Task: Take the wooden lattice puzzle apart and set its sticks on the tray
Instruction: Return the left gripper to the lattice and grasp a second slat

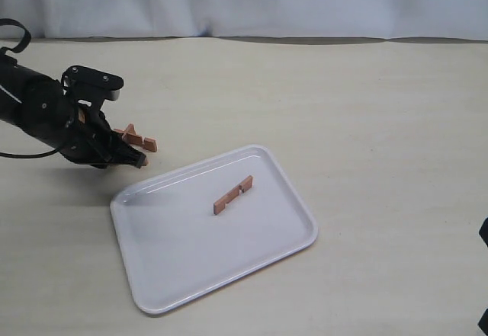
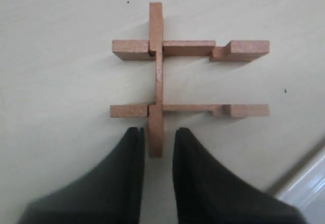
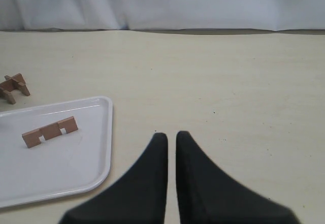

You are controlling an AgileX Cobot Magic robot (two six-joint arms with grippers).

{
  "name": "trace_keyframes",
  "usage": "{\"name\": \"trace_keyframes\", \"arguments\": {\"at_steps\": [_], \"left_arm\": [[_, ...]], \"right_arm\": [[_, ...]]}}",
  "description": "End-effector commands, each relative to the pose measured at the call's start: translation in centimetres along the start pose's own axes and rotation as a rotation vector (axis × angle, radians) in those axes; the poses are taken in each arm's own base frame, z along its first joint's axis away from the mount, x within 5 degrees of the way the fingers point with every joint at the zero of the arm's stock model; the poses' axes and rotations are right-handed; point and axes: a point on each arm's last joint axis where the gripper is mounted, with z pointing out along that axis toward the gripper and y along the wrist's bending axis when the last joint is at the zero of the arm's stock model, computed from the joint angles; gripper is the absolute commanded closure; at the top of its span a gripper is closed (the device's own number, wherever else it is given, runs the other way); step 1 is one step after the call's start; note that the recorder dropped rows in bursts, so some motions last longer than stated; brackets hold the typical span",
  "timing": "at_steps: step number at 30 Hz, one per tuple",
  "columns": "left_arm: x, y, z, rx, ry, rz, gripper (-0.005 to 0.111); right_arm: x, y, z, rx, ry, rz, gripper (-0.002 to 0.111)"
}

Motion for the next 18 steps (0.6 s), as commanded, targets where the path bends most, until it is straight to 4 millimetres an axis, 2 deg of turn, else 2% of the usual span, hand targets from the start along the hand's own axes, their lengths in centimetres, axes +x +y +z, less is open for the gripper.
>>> {"name": "trace_keyframes", "arguments": {"at_steps": [1, 11, 18], "left_arm": [[0.3, 0.1, 0.2, -0.006, 0.007, 0.026, 0.107], [0.1, 0.1, -0.3, -0.007, -0.005, 0.021, 0.107], [-0.9, 0.3, -3.2, -0.014, -0.073, 0.011, 0.107]], "right_arm": [[0.1, 0.0, 0.0, -0.003, -0.004, -0.004, 0.102], [0.1, 0.0, 0.0, -0.003, -0.004, -0.004, 0.102], [0.1, 0.0, 0.0, -0.003, -0.004, -0.004, 0.102]]}}
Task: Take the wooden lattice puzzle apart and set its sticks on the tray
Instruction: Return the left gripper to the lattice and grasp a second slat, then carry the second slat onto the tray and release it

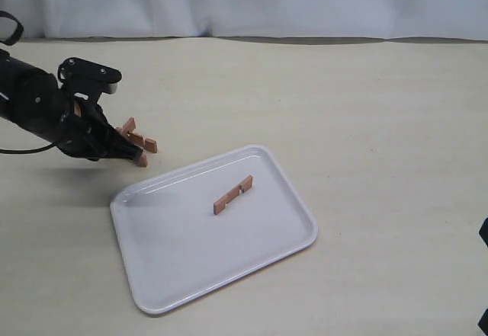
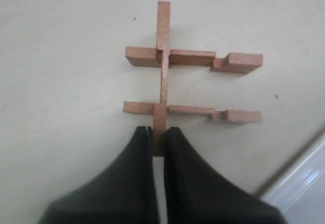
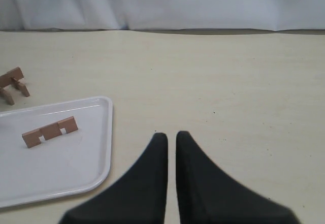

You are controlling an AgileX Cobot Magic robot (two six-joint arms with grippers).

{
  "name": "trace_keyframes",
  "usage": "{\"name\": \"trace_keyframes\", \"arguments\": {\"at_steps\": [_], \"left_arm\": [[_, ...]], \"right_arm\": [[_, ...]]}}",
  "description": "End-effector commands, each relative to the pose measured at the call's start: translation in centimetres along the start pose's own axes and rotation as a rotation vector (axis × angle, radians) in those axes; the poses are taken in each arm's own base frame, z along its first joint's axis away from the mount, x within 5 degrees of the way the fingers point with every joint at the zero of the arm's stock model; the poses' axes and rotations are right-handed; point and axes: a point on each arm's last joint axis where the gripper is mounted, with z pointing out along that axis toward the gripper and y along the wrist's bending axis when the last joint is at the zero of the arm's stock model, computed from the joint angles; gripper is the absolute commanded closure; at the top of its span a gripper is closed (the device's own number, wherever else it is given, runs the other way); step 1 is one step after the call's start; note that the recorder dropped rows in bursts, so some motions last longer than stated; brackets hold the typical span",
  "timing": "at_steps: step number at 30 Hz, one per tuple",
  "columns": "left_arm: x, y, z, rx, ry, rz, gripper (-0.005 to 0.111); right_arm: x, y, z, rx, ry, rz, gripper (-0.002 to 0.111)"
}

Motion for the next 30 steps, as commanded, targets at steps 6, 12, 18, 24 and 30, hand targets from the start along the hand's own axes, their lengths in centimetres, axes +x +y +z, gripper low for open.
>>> {"name": "trace_keyframes", "arguments": {"at_steps": [6, 12, 18, 24, 30], "left_arm": [[-1.8, -1.4, -5.4, 0.028, -0.16, -0.004, 0.107], [-1.6, -7.8, -6.3, 0.122, -0.19, 0.229, 0.107], [-0.1, -13.7, -7.4, 0.209, -0.16, 0.422, 0.107], [0.5, -18.3, -9.7, 0.366, -0.11, 0.581, 0.107], [1.0, -19.1, -7.8, 0.412, -0.072, 0.606, 0.107]], "right_arm": [[0.1, 0.0, 0.0, -0.003, -0.004, -0.004, 0.102], [0.1, 0.0, 0.0, -0.003, -0.004, -0.004, 0.102], [0.1, 0.0, 0.0, -0.003, -0.004, -0.004, 0.102], [0.1, 0.0, 0.0, -0.003, -0.004, -0.004, 0.102], [0.1, 0.0, 0.0, -0.003, -0.004, -0.004, 0.102]]}}
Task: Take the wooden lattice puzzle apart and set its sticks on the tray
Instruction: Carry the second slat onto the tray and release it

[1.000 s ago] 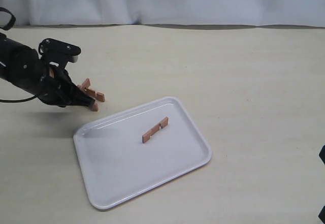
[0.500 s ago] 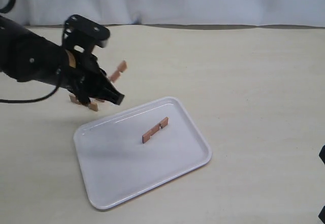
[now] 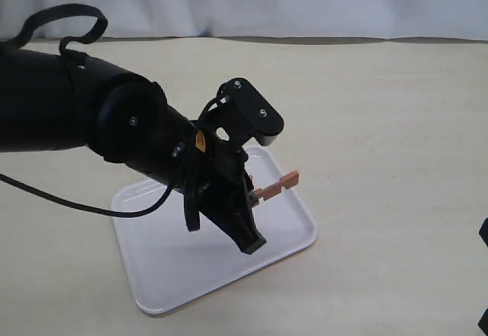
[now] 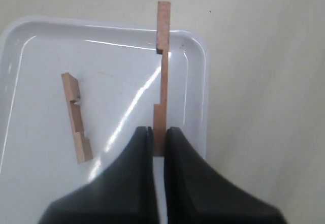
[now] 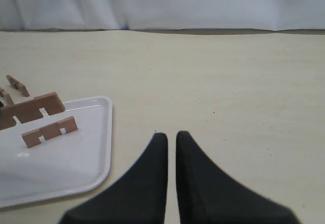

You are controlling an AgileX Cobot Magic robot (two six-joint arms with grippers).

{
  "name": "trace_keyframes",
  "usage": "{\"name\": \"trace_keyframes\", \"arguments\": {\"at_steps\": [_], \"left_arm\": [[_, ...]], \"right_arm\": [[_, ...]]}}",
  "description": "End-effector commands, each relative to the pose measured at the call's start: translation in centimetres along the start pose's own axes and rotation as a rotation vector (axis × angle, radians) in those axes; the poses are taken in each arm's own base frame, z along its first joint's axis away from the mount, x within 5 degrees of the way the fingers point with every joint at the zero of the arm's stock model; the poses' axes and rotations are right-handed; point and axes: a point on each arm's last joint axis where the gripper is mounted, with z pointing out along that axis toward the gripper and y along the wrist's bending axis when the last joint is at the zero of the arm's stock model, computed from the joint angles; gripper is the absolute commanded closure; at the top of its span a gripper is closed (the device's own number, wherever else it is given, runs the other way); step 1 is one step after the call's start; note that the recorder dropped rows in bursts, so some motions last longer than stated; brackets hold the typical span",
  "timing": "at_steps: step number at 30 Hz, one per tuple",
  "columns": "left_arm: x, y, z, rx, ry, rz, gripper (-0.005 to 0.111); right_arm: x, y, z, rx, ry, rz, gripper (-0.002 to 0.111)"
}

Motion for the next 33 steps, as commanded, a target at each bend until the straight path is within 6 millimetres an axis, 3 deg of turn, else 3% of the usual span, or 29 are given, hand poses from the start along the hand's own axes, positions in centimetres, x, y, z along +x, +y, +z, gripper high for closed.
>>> {"name": "trace_keyframes", "arguments": {"at_steps": [1, 9, 29, 33], "left_arm": [[0.4, 0.1, 2.0, 0.012, 0.028, 0.003, 0.107], [1.1, 0.8, 5.8, -0.03, 0.031, 0.004, 0.107], [1.7, 0.6, 5.7, -0.003, 0.101, 0.022, 0.106], [1.8, 0.7, 5.7, -0.01, 0.104, 0.043, 0.092]], "right_arm": [[0.1, 0.0, 0.0, -0.003, -0.004, -0.004, 0.102], [0.1, 0.0, 0.0, -0.003, -0.004, -0.004, 0.102], [0.1, 0.0, 0.0, -0.003, -0.004, -0.004, 0.102], [0.1, 0.0, 0.0, -0.003, -0.004, -0.004, 0.102]]}}
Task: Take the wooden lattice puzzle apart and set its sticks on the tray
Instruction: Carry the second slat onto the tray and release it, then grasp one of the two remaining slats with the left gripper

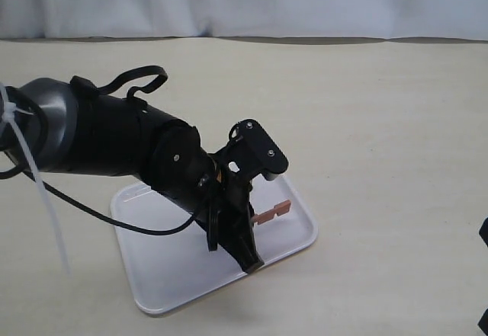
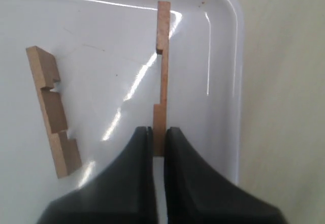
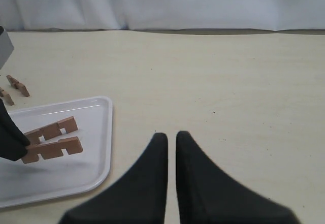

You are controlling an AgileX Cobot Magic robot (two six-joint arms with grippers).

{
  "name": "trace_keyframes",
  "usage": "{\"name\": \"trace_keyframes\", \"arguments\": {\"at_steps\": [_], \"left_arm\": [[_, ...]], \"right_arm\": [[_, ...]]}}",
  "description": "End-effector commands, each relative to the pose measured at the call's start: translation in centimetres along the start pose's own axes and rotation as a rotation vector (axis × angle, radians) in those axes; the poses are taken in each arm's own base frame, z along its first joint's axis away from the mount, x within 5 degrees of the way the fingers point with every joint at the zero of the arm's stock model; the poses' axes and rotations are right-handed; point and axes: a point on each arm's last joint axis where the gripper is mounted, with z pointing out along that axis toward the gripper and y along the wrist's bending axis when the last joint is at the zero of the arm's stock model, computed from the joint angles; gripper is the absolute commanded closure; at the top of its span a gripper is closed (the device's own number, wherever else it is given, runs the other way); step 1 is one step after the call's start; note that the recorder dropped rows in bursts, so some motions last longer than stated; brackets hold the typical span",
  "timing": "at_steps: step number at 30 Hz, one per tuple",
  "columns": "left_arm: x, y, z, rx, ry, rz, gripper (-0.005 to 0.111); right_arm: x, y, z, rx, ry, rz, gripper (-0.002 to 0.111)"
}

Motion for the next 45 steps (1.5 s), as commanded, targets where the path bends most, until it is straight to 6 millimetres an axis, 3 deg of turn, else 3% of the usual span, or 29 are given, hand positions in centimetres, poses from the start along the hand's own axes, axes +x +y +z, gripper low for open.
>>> {"name": "trace_keyframes", "arguments": {"at_steps": [1, 5, 7, 11, 14, 18, 22, 28, 33, 36, 45], "left_arm": [[0.0, 0.1, 0.0, -0.008, 0.002, 0.019, 0.085], [-0.2, 0.2, -0.4, -0.02, -0.009, 0.043, 0.056], [-0.5, 0.2, -1.1, -0.029, -0.033, 0.049, 0.051], [-1.2, 1.3, -4.1, -0.067, -0.123, -0.011, 0.05], [-1.1, 3.9, -7.2, -0.126, -0.201, -0.114, 0.056], [0.6, 8.3, -10.3, -0.211, -0.248, -0.282, 0.067], [3.2, 12.0, -11.4, -0.257, -0.217, -0.465, 0.071], [6.4, 15.3, -10.8, -0.274, -0.15, -0.718, 0.065], [7.0, 15.8, -8.8, -0.253, -0.088, -0.732, 0.032], [7.3, 16.1, -7.7, -0.256, -0.074, -0.729, 0.021], [8.5, 16.9, -4.1, -0.259, 0.001, -0.707, 0.019]], "right_arm": [[0.1, 0.0, 0.0, -0.003, -0.004, -0.004, 0.102], [0.1, 0.0, 0.0, -0.003, -0.004, -0.004, 0.102], [0.1, 0.0, 0.0, -0.003, -0.004, -0.004, 0.102], [0.1, 0.0, 0.0, -0.003, -0.004, -0.004, 0.102], [0.1, 0.0, 0.0, -0.003, -0.004, -0.004, 0.102], [0.1, 0.0, 0.0, -0.003, -0.004, -0.004, 0.102], [0.1, 0.0, 0.0, -0.003, -0.004, -0.004, 0.102], [0.1, 0.0, 0.0, -0.003, -0.004, -0.004, 0.102], [0.1, 0.0, 0.0, -0.003, -0.004, -0.004, 0.102], [0.1, 0.0, 0.0, -0.003, -0.004, -0.004, 0.102], [0.1, 0.0, 0.0, -0.003, -0.004, -0.004, 0.102]]}}
